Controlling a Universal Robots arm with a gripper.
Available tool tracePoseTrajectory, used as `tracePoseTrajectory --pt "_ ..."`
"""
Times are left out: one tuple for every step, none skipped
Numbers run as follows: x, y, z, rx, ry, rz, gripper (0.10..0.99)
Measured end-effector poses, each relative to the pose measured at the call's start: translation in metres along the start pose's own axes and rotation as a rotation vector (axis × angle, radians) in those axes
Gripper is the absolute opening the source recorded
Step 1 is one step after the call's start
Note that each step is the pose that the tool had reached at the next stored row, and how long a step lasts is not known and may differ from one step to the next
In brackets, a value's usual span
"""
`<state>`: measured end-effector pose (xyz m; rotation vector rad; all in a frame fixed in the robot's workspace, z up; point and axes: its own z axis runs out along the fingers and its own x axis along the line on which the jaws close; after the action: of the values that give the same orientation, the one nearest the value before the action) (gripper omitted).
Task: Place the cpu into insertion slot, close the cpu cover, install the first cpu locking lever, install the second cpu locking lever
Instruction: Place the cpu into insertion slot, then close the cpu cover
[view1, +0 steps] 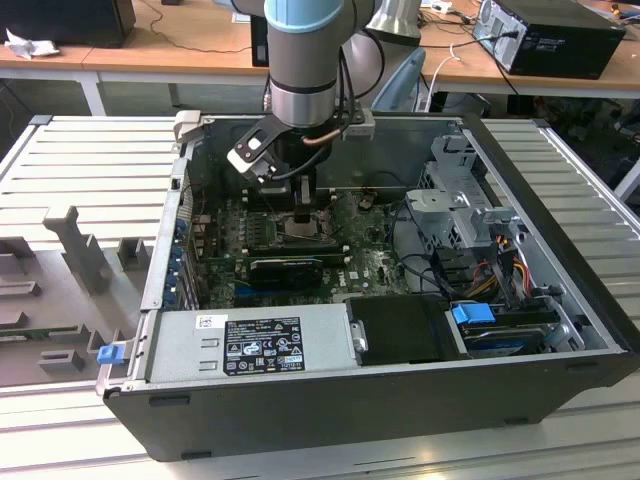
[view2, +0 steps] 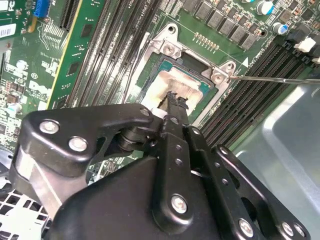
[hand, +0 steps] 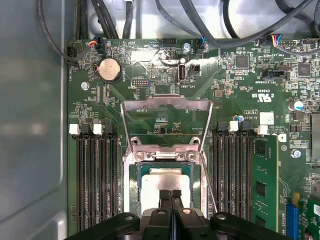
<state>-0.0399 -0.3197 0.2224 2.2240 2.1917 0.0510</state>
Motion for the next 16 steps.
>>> tracePoseTrajectory --pt "0.0 0.0 -0.0009 0.0 0.0 0.0 0.106" --pt "0.0 0.0001 -0.0016 0.0 0.0 0.0 0.106" --pt "0.0 0.0001 -0.0024 0.0 -0.0003 0.0 0.106" --pt "0.0 0.0001 -0.003 0.0 -0.0007 0.0 0.106" --pt "0.0001 0.0002 -0.0038 0.0 -0.0018 0.0 0.106" --pt "0.0001 0.0002 -0.0044 0.0 -0.0024 0.0 0.106" --pt "0.0001 0.0002 -0.0051 0.0 -0.0028 0.0 0.106" --pt "0.0001 0.0002 -0.0058 0.0 -0.0029 0.0 0.106" --pt "0.0001 0.0003 -0.0065 0.0 -0.003 0.0 0.106" --pt "0.0001 0.0003 -0.0078 0.0 -0.0033 0.0 0.106" --pt "0.0001 0.0003 -0.0088 0.0 -0.0039 0.0 0.106" --pt "0.0001 0.0004 -0.0099 0.0 -0.0051 0.0 0.106" --pt "0.0002 0.0005 -0.0099 0.0 -0.005 0.0 0.106" --pt "0.0001 0.0013 -0.0099 0.0 -0.005 0.0 0.106" --pt "-0.0001 0.002 -0.0099 0.001 -0.0051 0.0 0.106" --pt "-0.0004 0.0027 -0.0099 0.001 -0.0052 0.0 0.106"
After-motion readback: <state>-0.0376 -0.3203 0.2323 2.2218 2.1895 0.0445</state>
